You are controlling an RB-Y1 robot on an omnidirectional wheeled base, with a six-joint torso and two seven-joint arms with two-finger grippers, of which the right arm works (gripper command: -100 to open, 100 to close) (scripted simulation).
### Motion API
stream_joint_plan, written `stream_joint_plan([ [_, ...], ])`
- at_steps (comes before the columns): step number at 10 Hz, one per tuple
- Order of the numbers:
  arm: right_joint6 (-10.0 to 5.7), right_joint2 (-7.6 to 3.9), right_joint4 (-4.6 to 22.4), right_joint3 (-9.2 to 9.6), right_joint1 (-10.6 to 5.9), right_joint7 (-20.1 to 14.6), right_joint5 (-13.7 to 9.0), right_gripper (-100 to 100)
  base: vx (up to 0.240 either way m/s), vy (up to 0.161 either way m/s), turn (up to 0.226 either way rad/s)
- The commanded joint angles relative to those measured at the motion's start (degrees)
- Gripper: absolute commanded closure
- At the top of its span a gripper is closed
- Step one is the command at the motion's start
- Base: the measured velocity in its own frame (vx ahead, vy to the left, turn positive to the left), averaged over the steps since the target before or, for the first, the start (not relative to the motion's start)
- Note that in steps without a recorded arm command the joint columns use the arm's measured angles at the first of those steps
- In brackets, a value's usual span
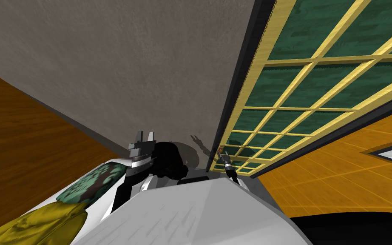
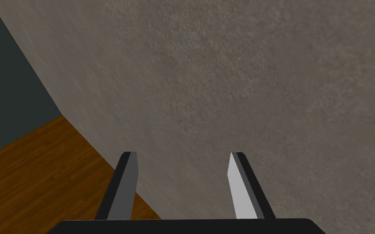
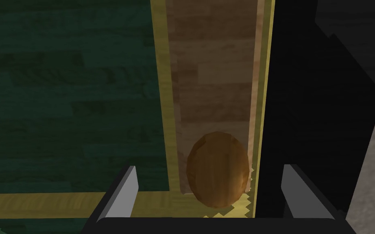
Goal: Pull the door open
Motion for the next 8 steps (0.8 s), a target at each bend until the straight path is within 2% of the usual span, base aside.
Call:
stream_joint_plan([
  [1, 0.24, -0.05, -0.3, -0.05, 0.10, -0.1, 0.0, -100, 0.006, -0.011, 0.030],
  [8, 0.17, -0.12, -0.2, -0.11, 0.14, -0.1, -0.1, -100, 0.001, -0.001, 0.003],
])
